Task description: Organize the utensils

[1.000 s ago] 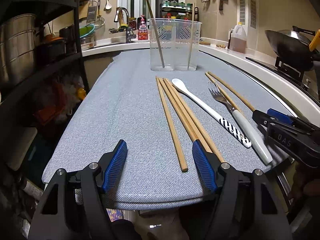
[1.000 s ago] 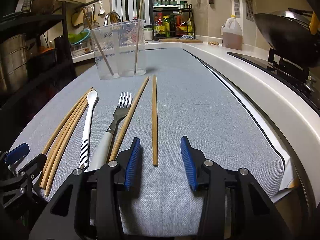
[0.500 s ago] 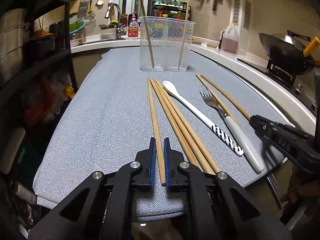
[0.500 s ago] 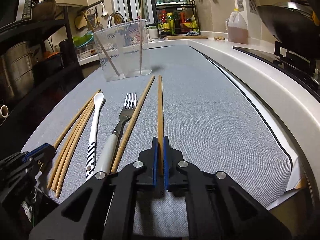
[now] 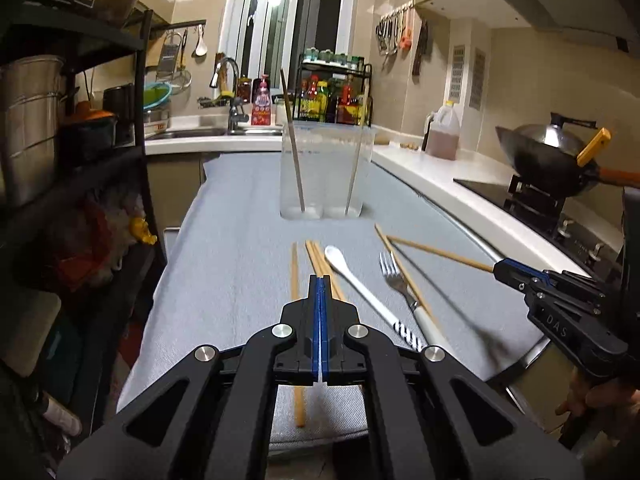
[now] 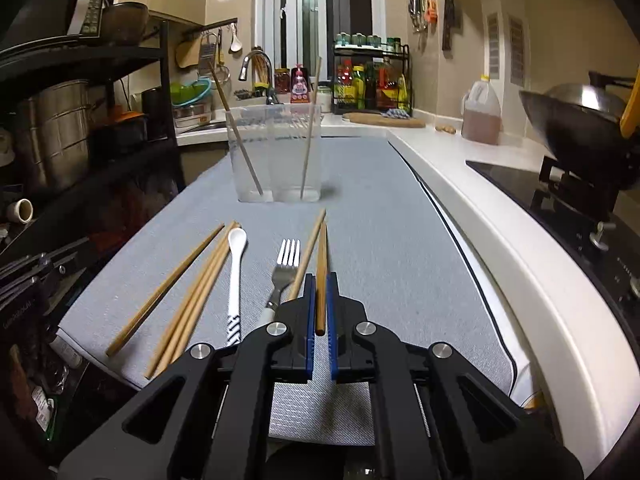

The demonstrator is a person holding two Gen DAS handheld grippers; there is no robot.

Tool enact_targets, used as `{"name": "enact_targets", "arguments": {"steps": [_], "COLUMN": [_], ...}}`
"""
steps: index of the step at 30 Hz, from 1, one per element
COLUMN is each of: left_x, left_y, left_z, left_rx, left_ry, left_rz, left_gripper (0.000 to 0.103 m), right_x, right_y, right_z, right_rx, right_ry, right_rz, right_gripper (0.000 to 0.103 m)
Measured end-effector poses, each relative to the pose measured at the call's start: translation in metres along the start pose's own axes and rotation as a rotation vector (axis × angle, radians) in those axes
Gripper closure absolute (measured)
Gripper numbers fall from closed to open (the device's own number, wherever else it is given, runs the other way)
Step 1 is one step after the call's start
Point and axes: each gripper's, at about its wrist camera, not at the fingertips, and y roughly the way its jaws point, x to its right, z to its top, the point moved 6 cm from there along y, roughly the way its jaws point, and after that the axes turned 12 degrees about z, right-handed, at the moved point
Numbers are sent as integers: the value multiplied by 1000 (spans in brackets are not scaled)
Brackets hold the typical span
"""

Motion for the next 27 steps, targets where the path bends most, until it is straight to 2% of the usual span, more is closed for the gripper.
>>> {"name": "enact_targets", "arguments": {"steps": [4,9,10,12,13,14,19,22,25,27], "left_x": [-1,-8,-9,-11,-11,-11,-6,-7,-18,-24], "left_y": [-3,14,16,20,21,22,31,38,41,46], "left_z": [10,-9,-14,-26,-32,-38,-60,-68,-68,-72], "left_rx": [25,-40,-51,-62,-64,-68,-89,-93,-72,-84], "left_ry": [14,-21,-25,-24,-27,-34,-10,4,-24,-31], "left_rz": [10,8,7,16,25,26,23,64,111,110], "left_gripper": [103,100,96,79,66,62,60,60,60,60], "right_x": [-4,4,7,14,17,19,27,31,35,38], "right_y": [-6,4,8,15,18,21,29,35,39,40], "right_z": [12,0,-4,-16,-20,-24,-43,-51,-55,-57], "right_rx": [23,3,-9,-35,-45,-49,-44,-47,-39,-33], "right_ry": [-22,2,12,43,55,70,120,140,152,162], "right_rz": [2,-4,-6,-3,-2,2,16,11,6,5], "right_gripper": [98,98,98,98,97,97,97,97,94,93]}}
